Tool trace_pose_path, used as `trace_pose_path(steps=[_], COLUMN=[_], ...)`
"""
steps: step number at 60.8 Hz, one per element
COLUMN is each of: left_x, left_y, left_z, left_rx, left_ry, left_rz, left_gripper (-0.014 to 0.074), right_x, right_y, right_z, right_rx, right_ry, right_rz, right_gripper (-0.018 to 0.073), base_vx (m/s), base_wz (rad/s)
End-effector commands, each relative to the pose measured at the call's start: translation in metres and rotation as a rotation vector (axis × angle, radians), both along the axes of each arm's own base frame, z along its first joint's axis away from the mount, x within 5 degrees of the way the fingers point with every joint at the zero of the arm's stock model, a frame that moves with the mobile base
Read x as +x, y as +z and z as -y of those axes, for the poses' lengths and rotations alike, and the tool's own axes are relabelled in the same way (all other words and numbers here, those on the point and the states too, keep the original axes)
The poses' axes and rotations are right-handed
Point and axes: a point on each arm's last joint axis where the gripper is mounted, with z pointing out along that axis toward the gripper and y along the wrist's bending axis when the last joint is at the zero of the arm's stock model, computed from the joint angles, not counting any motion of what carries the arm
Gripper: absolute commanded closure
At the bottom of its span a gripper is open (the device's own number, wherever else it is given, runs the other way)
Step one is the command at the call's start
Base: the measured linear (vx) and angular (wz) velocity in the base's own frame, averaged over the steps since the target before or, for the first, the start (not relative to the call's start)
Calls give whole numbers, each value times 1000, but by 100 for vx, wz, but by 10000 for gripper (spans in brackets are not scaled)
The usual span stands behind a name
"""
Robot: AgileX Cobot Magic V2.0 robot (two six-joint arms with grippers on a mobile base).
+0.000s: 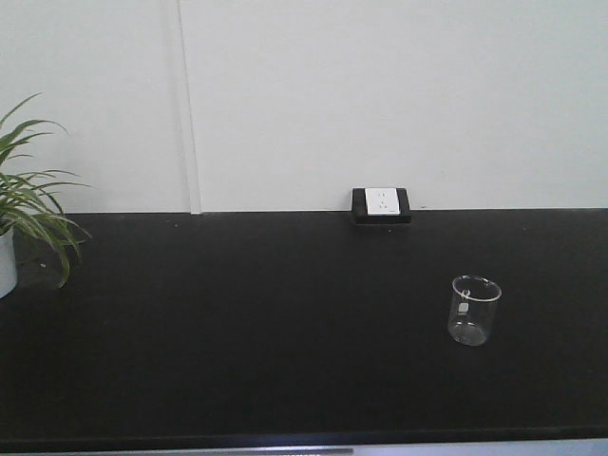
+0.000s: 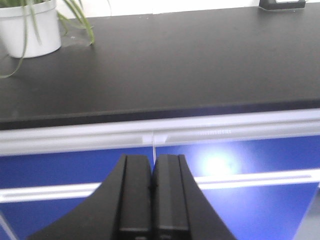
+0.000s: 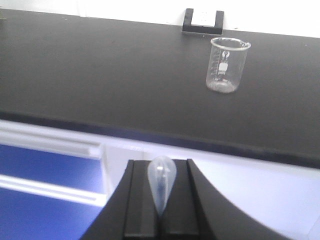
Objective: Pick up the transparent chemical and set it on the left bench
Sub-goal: 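Hold the pipette in the right gripper while the base drives to the bins bench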
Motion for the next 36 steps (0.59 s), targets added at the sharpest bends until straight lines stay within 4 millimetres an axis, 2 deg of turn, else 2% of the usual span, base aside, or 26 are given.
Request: trace_pose_path(steps=[1, 23, 36], left_x=[-1, -1, -1], left_y=[3, 3, 3], left_z=[0, 0, 0], left_rx=[-14, -14, -14], left_ry=[-1, -1, -1], left_rz=[81, 81, 81], left_gripper=[600, 600, 600], right_x=[-1, -1, -1], right_y=[3, 3, 3], right_z=[-2, -2, -2], right_rx=[22, 22, 21], right_ry=[19, 19, 20], right_rz=[53, 53, 53], right_gripper=[561, 561, 561], base_vx=[-37, -36, -34], base_wz=[7, 9, 30])
